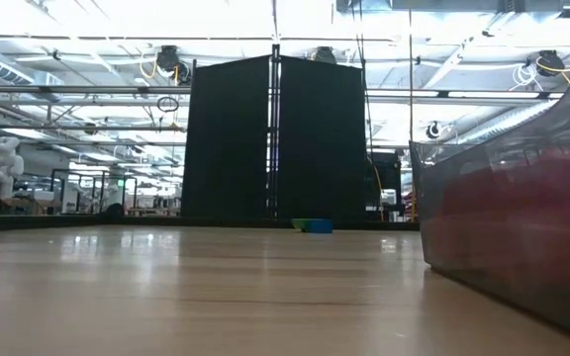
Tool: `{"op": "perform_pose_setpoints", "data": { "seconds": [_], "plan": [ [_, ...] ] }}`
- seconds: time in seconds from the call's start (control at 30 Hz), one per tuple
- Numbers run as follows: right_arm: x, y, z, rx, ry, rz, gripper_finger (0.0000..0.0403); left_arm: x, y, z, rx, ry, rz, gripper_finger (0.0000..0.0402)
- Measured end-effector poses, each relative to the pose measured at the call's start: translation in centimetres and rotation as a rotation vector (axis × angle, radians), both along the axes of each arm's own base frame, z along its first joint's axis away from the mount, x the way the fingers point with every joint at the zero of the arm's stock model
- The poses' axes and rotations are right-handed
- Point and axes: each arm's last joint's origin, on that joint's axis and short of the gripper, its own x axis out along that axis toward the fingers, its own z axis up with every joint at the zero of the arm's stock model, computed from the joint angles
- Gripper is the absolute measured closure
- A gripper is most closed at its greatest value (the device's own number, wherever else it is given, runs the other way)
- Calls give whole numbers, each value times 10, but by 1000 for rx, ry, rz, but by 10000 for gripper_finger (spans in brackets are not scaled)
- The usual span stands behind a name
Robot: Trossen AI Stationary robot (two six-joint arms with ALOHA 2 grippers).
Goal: Sort blocks
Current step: Put the blue game piece into the right black bin
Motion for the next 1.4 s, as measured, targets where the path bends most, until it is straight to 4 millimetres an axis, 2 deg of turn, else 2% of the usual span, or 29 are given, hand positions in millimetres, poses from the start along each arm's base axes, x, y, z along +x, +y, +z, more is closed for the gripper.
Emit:
{"op": "perform_pose_setpoints", "data": {
  "seconds": [0.33, 0.73, 0.9, 1.23, 1.4],
  "plan": [
    [20, -8, 0, -62, -3, -51, 64, 1, -7, 0, 12, 0, -15, 265],
    [24, -13, 11, -70, -90, 25, 74, 4, -8, -4, 22, 10, -10, 265],
    [26, -19, 9, -75, -72, 3, 120, 4, -7, -4, 22, 5, -5, 265],
    [29, -24, 5, -82, -42, -20, 269, 4, -8, -3, 24, -1, -17, 265],
    [29, -24, 5, -86, -38, -20, 279, 4, -8, -3, 26, -1, -17, 265]
  ]
}}
